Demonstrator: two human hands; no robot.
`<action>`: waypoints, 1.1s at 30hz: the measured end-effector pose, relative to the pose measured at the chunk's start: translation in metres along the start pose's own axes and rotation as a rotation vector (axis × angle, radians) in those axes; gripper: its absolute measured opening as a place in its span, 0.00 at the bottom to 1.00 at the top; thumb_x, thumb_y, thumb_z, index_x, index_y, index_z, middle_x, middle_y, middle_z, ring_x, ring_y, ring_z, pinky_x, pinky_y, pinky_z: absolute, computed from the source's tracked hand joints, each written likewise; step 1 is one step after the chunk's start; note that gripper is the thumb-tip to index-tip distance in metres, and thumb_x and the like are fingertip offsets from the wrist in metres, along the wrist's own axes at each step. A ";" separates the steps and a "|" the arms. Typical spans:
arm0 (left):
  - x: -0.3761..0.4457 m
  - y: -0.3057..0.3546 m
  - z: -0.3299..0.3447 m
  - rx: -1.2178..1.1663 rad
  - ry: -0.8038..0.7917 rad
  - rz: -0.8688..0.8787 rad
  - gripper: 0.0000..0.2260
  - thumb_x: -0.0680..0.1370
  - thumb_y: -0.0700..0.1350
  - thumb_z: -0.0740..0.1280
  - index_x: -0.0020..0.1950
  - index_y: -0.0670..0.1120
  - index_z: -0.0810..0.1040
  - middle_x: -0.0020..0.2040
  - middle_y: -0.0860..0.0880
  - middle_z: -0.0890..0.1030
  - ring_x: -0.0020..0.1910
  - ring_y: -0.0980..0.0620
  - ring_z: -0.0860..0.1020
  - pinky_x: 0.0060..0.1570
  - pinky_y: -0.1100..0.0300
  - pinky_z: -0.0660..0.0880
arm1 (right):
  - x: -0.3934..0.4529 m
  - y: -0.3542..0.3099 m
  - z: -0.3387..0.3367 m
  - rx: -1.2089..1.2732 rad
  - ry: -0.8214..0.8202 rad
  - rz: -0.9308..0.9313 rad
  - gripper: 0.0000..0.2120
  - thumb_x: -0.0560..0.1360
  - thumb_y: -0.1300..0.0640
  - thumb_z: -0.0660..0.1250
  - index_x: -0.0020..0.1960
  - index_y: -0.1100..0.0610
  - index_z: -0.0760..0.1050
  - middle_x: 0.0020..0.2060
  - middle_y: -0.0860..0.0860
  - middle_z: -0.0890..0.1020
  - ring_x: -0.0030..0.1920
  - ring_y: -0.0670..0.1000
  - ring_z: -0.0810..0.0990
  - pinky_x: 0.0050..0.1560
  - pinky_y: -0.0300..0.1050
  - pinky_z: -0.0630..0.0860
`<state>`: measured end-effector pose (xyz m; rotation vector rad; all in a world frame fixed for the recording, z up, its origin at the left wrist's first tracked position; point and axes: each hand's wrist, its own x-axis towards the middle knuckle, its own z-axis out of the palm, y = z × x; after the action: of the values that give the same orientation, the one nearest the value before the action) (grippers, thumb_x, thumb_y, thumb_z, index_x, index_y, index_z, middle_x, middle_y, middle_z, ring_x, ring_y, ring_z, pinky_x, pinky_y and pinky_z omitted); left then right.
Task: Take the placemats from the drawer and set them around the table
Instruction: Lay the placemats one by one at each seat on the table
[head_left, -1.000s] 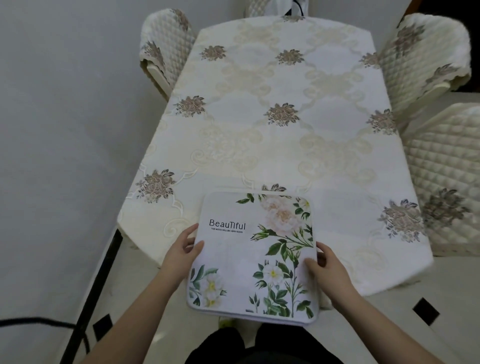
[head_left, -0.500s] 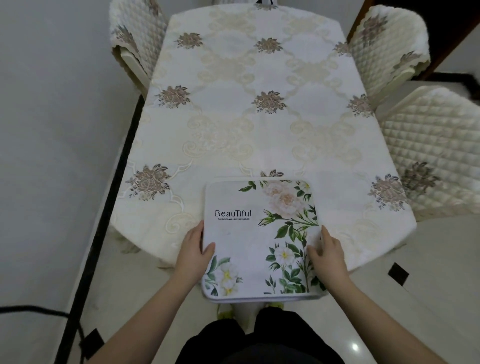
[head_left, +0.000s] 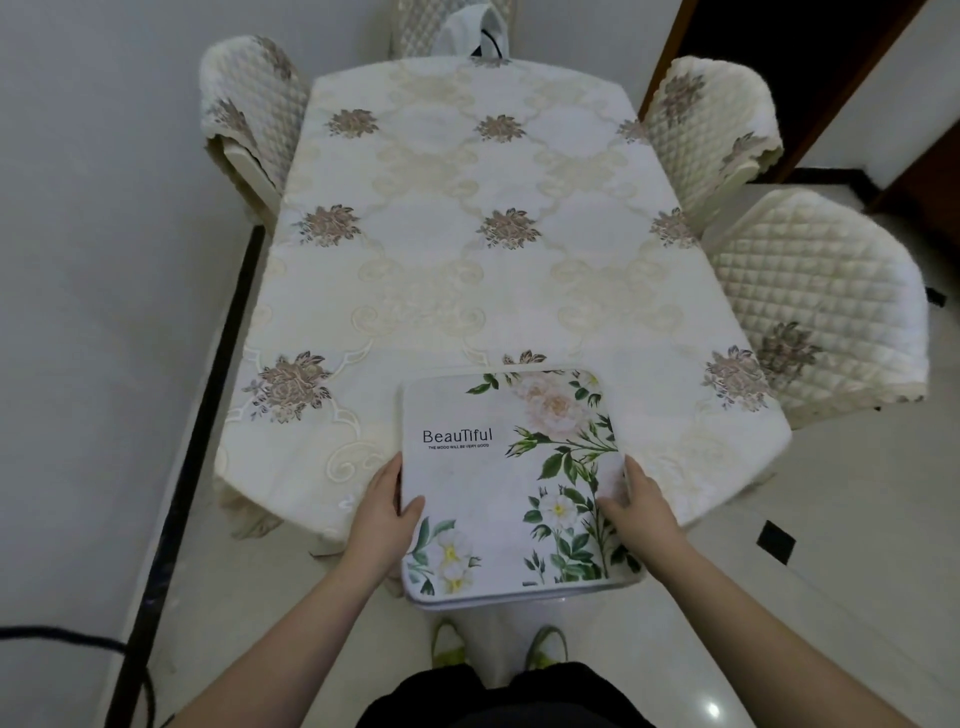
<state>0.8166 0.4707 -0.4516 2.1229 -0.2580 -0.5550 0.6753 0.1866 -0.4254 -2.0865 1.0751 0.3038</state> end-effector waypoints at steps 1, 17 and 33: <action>-0.001 -0.002 0.000 -0.021 0.004 0.000 0.29 0.75 0.38 0.68 0.76 0.47 0.66 0.70 0.50 0.71 0.70 0.47 0.70 0.70 0.47 0.68 | 0.000 -0.001 0.000 0.009 0.005 -0.004 0.37 0.78 0.54 0.67 0.80 0.56 0.50 0.75 0.57 0.62 0.73 0.57 0.64 0.69 0.50 0.65; -0.018 0.009 0.013 -0.333 0.060 -0.136 0.27 0.79 0.28 0.63 0.76 0.45 0.64 0.70 0.43 0.73 0.69 0.49 0.72 0.68 0.53 0.69 | -0.008 0.033 -0.003 0.297 -0.023 -0.019 0.30 0.78 0.59 0.64 0.77 0.46 0.59 0.68 0.48 0.74 0.63 0.51 0.74 0.58 0.48 0.73; -0.026 0.013 0.031 -0.255 0.065 -0.132 0.27 0.79 0.29 0.62 0.69 0.57 0.67 0.61 0.69 0.76 0.60 0.72 0.73 0.64 0.64 0.70 | -0.013 0.052 -0.014 0.260 -0.047 -0.077 0.29 0.77 0.60 0.66 0.75 0.46 0.63 0.56 0.46 0.80 0.54 0.47 0.80 0.47 0.39 0.75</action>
<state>0.7791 0.4507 -0.4484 1.9142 -0.0086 -0.5629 0.6253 0.1653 -0.4361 -1.8737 0.9493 0.1644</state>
